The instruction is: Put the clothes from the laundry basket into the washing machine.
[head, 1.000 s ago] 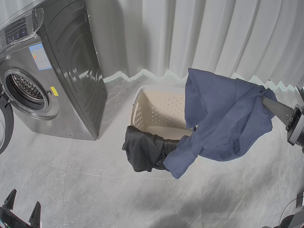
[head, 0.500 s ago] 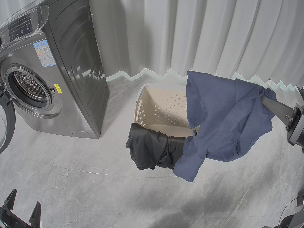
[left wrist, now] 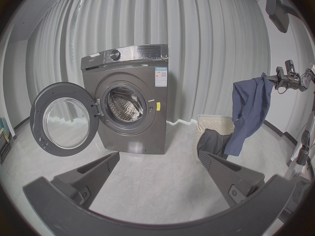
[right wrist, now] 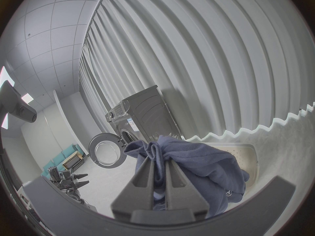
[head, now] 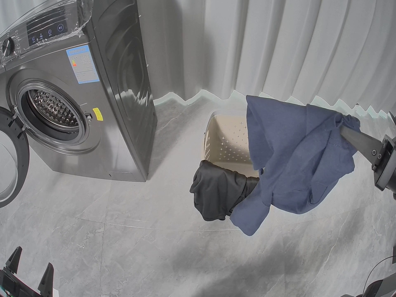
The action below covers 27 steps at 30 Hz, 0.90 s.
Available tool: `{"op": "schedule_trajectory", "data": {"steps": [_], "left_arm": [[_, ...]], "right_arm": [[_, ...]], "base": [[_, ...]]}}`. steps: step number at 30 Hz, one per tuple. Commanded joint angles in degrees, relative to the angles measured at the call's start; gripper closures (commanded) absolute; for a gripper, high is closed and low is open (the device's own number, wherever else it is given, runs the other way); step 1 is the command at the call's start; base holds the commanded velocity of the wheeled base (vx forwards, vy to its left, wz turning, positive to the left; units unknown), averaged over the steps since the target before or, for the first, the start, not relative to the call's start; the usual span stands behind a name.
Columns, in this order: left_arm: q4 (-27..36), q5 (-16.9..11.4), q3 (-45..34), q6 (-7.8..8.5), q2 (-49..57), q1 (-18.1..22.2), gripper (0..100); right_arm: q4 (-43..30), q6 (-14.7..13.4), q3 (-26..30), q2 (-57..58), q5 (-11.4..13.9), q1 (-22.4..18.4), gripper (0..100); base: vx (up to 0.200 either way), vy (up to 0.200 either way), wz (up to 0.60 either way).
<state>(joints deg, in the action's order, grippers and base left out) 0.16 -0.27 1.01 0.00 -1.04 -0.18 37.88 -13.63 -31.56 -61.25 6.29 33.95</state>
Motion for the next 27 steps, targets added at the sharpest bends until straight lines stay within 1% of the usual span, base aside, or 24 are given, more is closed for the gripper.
{"op": "schedule_trajectory", "data": {"steps": [1,27], "left_arm": [[0.02,0.00,-0.92,0.00,0.86,0.01,0],[0.02,0.00,-0.92,0.00,0.86,0.01,0]], "right_arm": [[0.00,0.01,0.10,-0.10,0.04,0.06,100],[0.00,0.18,0.89,-0.45,0.30,0.06,100]], "base": [[0.000,0.200,0.00],[0.000,0.200,0.00]]}}
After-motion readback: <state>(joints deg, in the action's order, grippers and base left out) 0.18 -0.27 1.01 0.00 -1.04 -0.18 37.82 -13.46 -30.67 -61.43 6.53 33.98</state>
